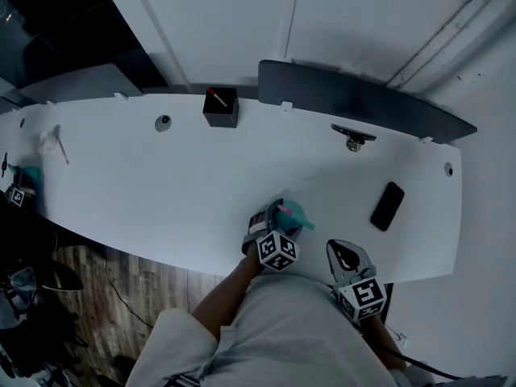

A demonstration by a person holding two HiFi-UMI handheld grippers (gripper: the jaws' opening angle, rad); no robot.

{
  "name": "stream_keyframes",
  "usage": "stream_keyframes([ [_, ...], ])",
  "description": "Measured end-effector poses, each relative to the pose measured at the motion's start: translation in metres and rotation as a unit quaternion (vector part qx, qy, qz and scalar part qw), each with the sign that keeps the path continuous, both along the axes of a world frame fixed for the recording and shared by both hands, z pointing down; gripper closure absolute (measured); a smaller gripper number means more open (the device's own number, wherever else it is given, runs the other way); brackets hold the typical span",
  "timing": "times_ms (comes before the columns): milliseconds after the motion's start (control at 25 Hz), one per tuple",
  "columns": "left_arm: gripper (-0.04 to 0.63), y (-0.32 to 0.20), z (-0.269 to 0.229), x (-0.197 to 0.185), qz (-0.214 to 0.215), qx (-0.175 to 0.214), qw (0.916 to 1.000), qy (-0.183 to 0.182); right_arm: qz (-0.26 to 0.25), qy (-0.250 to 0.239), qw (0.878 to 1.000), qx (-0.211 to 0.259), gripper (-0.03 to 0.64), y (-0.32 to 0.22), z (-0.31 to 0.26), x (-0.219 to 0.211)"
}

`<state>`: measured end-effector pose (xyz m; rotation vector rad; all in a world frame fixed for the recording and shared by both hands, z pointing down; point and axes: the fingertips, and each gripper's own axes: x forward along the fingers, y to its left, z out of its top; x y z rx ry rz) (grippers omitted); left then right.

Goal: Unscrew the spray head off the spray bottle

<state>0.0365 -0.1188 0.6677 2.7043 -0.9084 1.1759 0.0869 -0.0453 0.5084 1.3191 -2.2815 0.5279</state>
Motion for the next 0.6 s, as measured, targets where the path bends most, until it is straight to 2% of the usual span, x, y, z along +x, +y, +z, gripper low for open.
stream_keyframes([
  [80,0.192,0.001,-0.004,-0.009,0.021,0.027,0.9983,-0.047,-0.022,-0.005,1.000,-0.004,0.611,-0.001,0.000,-0.004],
  [160,0.192,0.003,-0.008,-0.019,0.048,0.050,0.9929,-0.097,-0.058,0.010,0.998,-0.005,0.362,-0.005,0.000,-0.014],
  [320,0.192,0.010,-0.013,-0.038,0.088,0.076,0.9748,-0.190,-0.122,0.036,0.992,0.002,0.348,-0.016,0.005,-0.037],
  [520,0.192,0.016,-0.023,-0.054,0.090,0.077,0.9615,-0.248,-0.173,0.040,0.984,-0.029,0.350,-0.020,0.021,-0.069],
  [560,0.192,0.016,-0.026,-0.055,0.091,0.080,0.9594,-0.255,-0.178,0.049,0.982,-0.032,0.373,-0.020,0.024,-0.072],
  [600,0.192,0.017,-0.028,-0.056,0.092,0.083,0.9575,-0.260,-0.183,0.056,0.981,-0.032,0.441,-0.020,0.026,-0.072],
])
